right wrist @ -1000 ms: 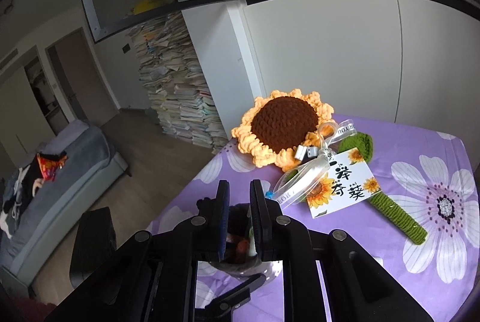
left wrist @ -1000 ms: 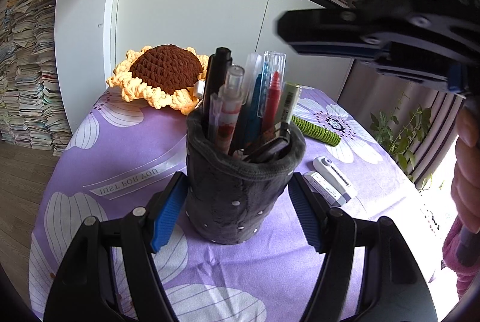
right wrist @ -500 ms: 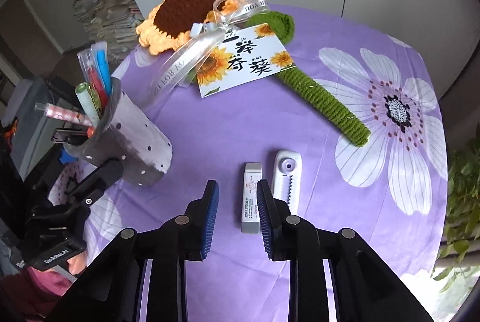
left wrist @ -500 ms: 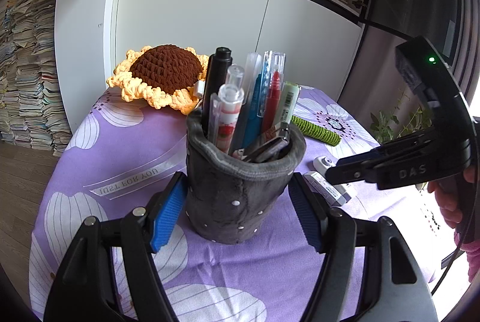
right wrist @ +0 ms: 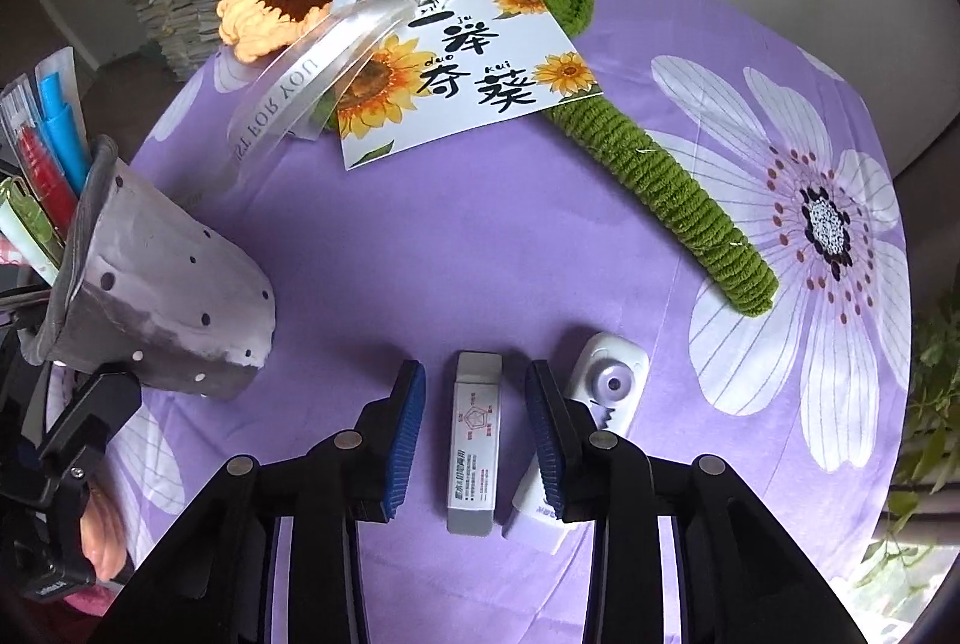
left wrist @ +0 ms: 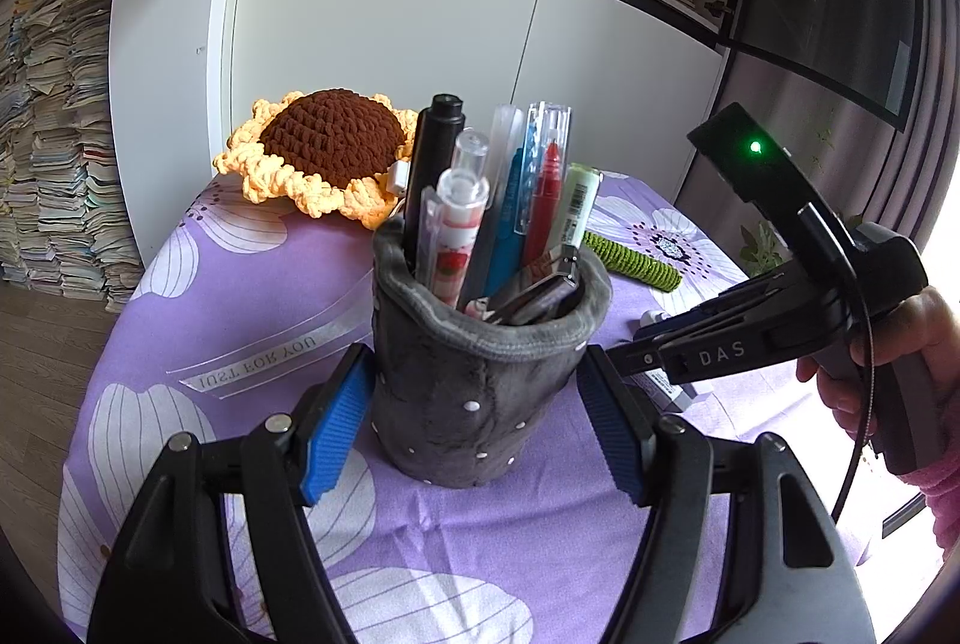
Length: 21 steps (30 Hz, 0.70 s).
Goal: Organize stationery
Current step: 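Close the right gripper on the white eraser, then lift the white eraser and drop it into the grey cup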
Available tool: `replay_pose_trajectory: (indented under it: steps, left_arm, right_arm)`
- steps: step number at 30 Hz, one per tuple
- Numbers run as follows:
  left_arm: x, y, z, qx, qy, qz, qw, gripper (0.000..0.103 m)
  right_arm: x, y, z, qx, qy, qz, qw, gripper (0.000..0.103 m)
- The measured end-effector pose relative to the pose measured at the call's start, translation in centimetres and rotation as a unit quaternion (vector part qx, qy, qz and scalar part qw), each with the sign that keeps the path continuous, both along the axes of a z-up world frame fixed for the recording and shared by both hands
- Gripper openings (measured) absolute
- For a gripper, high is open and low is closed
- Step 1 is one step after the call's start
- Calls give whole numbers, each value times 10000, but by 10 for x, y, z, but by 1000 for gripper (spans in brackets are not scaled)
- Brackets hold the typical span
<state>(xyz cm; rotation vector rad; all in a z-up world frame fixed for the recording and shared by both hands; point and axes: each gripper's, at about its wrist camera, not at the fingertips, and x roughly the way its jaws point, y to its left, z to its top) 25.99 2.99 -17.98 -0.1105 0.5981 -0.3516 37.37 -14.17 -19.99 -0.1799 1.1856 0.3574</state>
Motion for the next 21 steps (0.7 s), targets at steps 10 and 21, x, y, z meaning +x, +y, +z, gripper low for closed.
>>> replay_pose_trajectory:
  steps: [10,21]
  left_arm:
    - [0,0,0,1,-1,1,10000,68]
    - [0,0,0,2,-1,0,10000,68]
  right_arm:
    - [-29,-6,36,338,-449,32,9984,17]
    - [-83,8,140,1148,-1697,459,9777,17]
